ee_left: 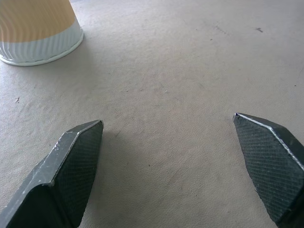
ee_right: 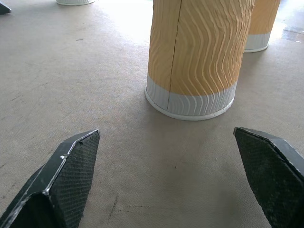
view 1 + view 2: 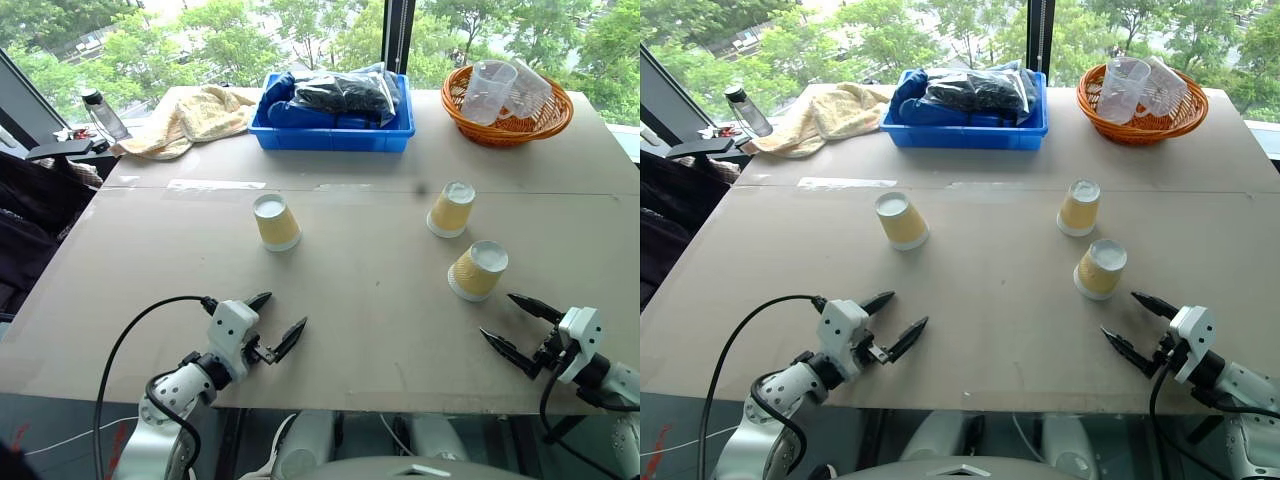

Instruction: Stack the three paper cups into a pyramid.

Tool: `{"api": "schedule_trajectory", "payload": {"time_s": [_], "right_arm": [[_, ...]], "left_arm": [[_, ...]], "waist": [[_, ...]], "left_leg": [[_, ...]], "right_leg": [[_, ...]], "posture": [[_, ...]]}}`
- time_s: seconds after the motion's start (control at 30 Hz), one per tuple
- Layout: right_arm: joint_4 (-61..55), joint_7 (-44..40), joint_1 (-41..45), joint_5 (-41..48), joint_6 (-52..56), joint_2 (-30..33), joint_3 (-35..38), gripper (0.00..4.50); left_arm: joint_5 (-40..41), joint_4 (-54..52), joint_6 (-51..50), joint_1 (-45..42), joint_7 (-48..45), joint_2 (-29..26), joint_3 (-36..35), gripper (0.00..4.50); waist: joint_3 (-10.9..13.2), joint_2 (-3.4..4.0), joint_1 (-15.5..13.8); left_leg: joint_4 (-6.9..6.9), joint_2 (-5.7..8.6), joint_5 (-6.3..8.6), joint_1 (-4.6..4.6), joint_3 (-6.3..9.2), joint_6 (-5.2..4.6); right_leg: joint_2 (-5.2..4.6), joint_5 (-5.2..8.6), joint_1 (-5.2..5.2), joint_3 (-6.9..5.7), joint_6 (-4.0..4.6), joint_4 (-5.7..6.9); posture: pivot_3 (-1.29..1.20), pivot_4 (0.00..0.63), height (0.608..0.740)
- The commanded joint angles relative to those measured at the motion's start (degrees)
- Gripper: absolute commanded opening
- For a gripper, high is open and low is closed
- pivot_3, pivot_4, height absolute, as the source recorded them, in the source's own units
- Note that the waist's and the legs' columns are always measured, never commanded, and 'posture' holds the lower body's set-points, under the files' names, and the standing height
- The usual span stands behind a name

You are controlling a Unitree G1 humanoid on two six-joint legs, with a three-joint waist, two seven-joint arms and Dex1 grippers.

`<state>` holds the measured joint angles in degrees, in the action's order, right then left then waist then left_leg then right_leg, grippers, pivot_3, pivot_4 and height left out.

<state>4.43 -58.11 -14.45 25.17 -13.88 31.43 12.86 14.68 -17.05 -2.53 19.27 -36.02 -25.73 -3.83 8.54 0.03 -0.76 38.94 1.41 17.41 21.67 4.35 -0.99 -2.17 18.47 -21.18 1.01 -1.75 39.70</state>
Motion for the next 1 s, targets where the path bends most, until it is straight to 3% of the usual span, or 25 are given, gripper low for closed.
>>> {"api": "schedule_trajectory", "payload": {"time_s": [0.03,0.27,0.77,1.0], "right_arm": [[0.6,0.1,-0.1,0.1,0.2,0.6,1.3,4.46],[0.3,0.5,0.6,0.0,0.8,0.4,1.0,4.46],[-5.4,6.5,1.0,3.5,6.3,-1.6,2.9,4.46],[-16.6,11.2,3.9,4.5,12.7,-1.3,1.3,4.46]], "left_arm": [[0.7,-0.4,-0.5,0.5,-1.3,-0.7,0.4,4.5],[4.9,-2.2,-2.2,-0.1,-3.8,-1.7,-0.9,4.5],[3.9,-1.8,-2.6,-3.3,-6.0,-3.3,-0.1,4.5],[12.2,-3.8,-5.6,-16.4,-24.6,-16.7,-0.4,4.5]], "waist": [[0.0,0.0,0.0],[0.0,0.0,0.0],[0.1,0.05,0.1],[0.2,0.13,0.1]], "left_leg": [[0.0,0.0,0.0,0.0,0.0,0.0],[0.0,0.0,0.0,0.0,0.0,0.0],[-0.02,0.0,0.0,0.02,0.0,0.0],[-0.11,0.0,-0.01,0.09,0.04,0.02]], "right_leg": [[0.0,0.0,0.0,0.0,0.0,0.0],[-0.01,0.0,0.0,0.0,0.0,0.0],[0.0,0.0,-0.02,0.0,0.0,0.0],[0.01,0.01,-0.15,-0.06,0.02,0.07]], "posture": [[0.0,0.15,0.74],[0.0,0.15,0.74],[0.0,0.15,0.74],[0.0,0.15,0.74]]}}
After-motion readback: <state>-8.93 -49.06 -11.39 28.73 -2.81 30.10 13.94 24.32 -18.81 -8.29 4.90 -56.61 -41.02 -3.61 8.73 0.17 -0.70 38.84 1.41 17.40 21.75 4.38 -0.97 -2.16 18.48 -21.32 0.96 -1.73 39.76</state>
